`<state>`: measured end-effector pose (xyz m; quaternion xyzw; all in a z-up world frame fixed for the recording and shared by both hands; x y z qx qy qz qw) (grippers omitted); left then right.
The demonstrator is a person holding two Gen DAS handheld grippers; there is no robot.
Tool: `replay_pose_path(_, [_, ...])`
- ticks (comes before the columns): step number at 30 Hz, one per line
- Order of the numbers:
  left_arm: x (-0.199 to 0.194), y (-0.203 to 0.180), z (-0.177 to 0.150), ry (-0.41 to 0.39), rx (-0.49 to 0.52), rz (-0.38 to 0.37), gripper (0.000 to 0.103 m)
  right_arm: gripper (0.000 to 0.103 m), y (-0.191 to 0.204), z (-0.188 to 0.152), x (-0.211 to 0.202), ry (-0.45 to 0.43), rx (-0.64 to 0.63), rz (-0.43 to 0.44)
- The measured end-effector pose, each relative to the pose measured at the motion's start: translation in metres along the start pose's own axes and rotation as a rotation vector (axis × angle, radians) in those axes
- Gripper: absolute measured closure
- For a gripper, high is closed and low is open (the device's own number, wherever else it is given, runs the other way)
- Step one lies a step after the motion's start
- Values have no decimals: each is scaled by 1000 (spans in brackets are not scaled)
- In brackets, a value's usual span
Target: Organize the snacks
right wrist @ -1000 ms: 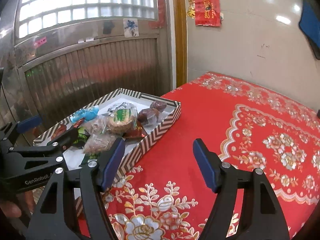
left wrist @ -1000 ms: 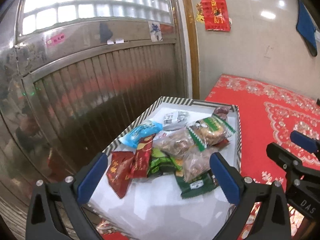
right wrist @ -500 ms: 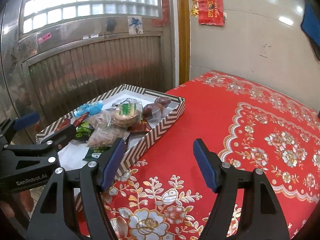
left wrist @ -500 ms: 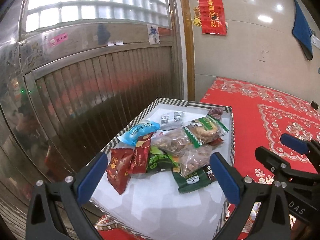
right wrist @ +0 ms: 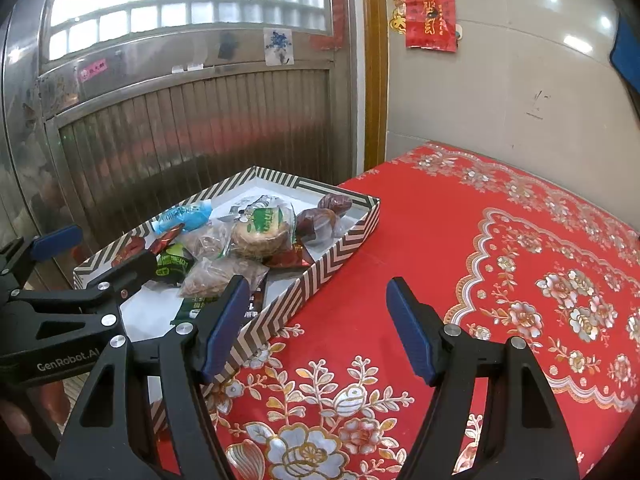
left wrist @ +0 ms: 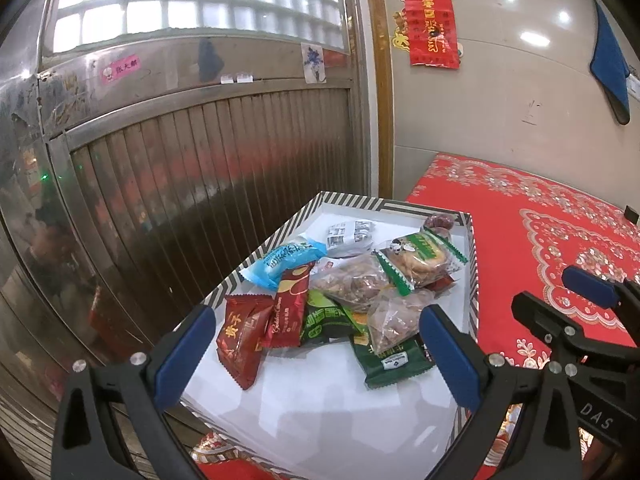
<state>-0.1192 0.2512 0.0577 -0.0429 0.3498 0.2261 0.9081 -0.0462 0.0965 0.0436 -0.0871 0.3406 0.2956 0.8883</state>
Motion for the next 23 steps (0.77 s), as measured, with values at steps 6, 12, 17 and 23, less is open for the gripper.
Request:
replay_pose_path(6, [3,2,-1,5,-3,0,0,31,2,-1,4,13,-5,3])
replay_pose_path(12, [5,4,-1,11,-11,-3,0,31,4,1,5,17,-8,1])
replay_pose_path(17, [6,4,-1,-2,-12,-10,0,31,4,0,6,20,-5,1])
replay_pose_path(23, [2,-6,3,-21,10,-15,0,31,-2,-1,5,24,18,5])
Point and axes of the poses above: each gripper's, at about its wrist camera, not at the fingertips, and x roughly the way its jaws point, y to its left, z to its top, the point moved 3 cm from there along x, roughly the way its jaws point, and after that the axes turned 7 degrees about y, right-handed, at the moved point
